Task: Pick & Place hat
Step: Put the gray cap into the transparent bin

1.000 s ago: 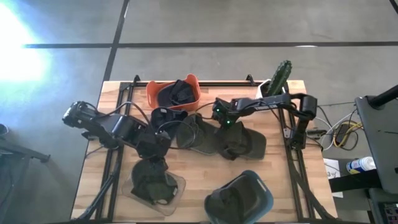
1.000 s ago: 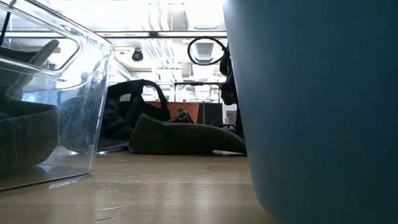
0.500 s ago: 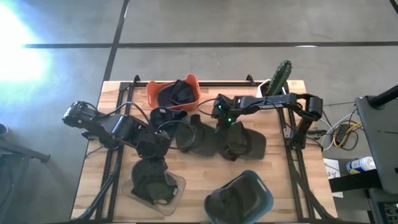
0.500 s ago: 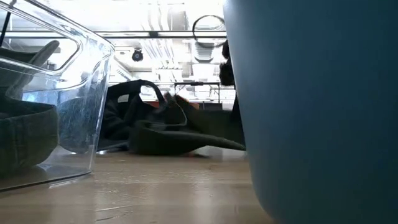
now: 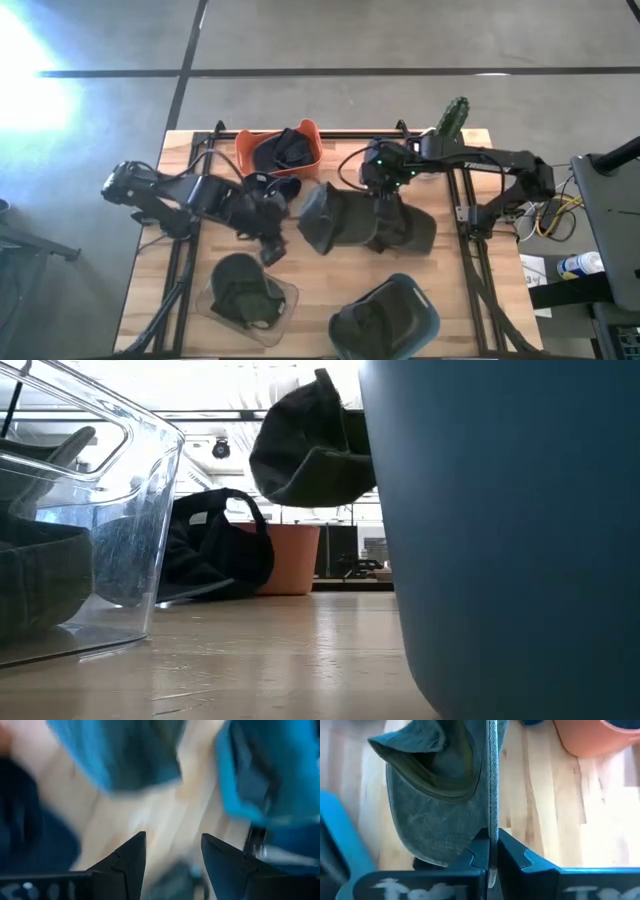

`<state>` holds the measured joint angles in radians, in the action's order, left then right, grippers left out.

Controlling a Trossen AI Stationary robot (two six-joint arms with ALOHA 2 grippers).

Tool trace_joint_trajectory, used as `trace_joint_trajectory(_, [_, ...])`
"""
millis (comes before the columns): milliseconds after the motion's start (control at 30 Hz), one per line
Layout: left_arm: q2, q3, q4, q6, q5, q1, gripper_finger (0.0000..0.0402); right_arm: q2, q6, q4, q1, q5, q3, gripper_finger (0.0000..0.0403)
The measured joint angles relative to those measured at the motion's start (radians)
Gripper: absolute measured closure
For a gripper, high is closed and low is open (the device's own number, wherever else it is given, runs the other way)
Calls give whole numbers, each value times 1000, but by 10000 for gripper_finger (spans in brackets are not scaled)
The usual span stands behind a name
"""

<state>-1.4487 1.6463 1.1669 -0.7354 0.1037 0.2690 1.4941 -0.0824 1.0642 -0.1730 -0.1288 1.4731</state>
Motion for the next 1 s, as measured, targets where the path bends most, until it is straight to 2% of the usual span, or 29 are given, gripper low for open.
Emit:
trace_joint_trajectory(167, [-3, 21, -218, 120, 30, -67, 218, 62, -90, 123, 98, 111, 125, 390])
trace_joint_trajectory(300, [-7, 31, -326, 185, 61, -110, 218, 139, -133, 204, 157, 120, 180, 390])
trace_joint_trajectory(433, [-55, 27, -315, 302, 70, -141, 218, 188, -187, 186, 206, 136, 241, 390])
trace_joint_trajectory(633, [-133, 19, -335, 423, 70, -141, 218, 201, -179, 178, 227, 134, 341, 390])
trace_joint_trajectory(1000, [-186, 18, -452, 501, 74, -146, 218, 212, -126, 172, 247, 134, 421, 390])
